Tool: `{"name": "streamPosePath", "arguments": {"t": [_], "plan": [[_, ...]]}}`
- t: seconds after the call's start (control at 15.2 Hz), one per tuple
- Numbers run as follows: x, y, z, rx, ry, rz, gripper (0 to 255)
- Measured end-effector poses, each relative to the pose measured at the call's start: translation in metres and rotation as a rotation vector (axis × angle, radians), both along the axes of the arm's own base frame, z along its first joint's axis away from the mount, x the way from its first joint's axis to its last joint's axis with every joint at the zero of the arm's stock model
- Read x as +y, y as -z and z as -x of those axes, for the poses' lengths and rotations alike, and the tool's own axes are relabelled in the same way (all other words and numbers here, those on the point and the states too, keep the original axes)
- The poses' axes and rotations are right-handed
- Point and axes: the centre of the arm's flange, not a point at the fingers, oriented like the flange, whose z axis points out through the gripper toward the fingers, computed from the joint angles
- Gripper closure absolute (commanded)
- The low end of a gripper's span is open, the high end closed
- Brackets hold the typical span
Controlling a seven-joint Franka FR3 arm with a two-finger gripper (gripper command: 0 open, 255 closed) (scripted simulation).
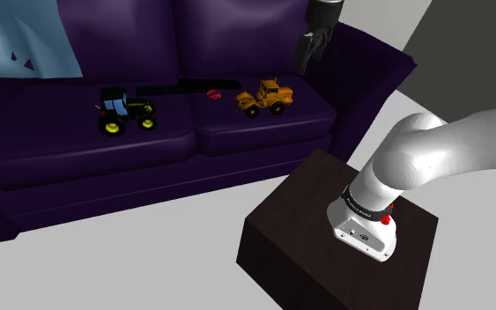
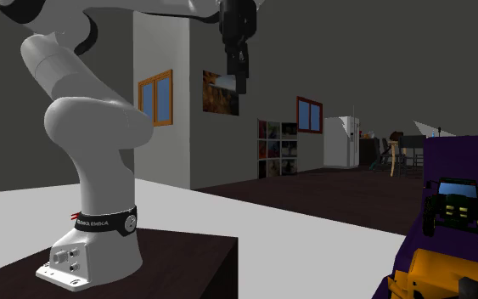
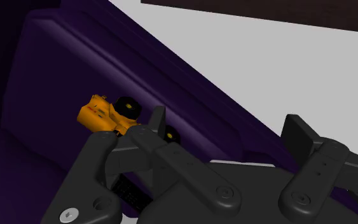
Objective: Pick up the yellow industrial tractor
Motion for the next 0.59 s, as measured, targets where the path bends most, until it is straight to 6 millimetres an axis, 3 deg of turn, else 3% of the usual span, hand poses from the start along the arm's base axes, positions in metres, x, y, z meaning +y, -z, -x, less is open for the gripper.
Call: {"name": "streamPosePath", "arguments": {"t": [0.13, 0.59], "plan": [[-0.002, 0.004, -0.002, -0.007, 0.009, -0.002, 0], [-0.049, 0.059, -0.04, -0.118, 0.128, -0.033, 0]]}}
